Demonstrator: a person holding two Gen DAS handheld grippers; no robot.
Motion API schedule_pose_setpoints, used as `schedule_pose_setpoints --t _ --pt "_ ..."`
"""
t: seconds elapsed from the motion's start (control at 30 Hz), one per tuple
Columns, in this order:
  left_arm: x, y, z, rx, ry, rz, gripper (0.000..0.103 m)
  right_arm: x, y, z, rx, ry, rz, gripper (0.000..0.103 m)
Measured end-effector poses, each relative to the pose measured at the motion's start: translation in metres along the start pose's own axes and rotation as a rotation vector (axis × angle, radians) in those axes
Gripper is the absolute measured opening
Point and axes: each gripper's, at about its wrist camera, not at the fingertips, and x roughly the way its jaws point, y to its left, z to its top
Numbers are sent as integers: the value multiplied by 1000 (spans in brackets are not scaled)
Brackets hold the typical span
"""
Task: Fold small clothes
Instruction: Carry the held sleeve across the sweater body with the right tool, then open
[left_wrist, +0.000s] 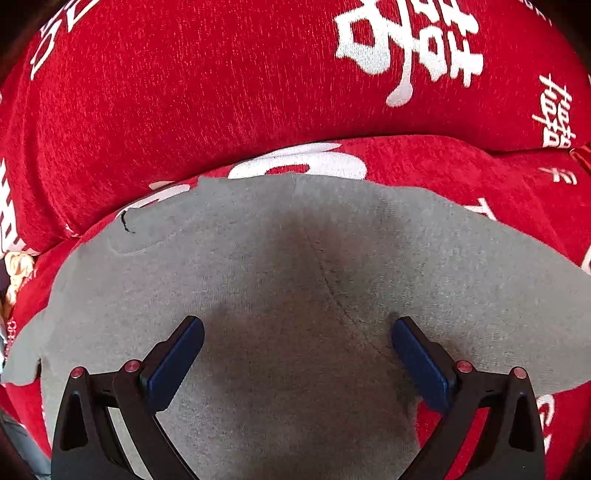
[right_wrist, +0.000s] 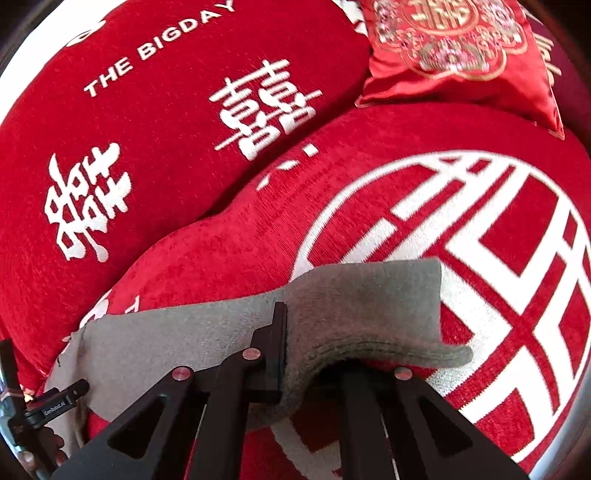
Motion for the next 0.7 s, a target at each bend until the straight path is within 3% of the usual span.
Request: schedule_pose_setpoints --t 0.27,0.33,0.5,0.7 --pt "2 -3 0 34 14 -25 103 -33 46 15 -101 -58 -22 5" --pt "-2 1 2 22 19 -61 103 -44 59 17 -130 -77 -24 5" --pt "-21 20 1 -10 -26 -113 103 -67 97 20 -195 -116 -21 5" --pt "-37 64 -5 -61 -59 -149 103 -88 168 11 -297 -149 13 5"
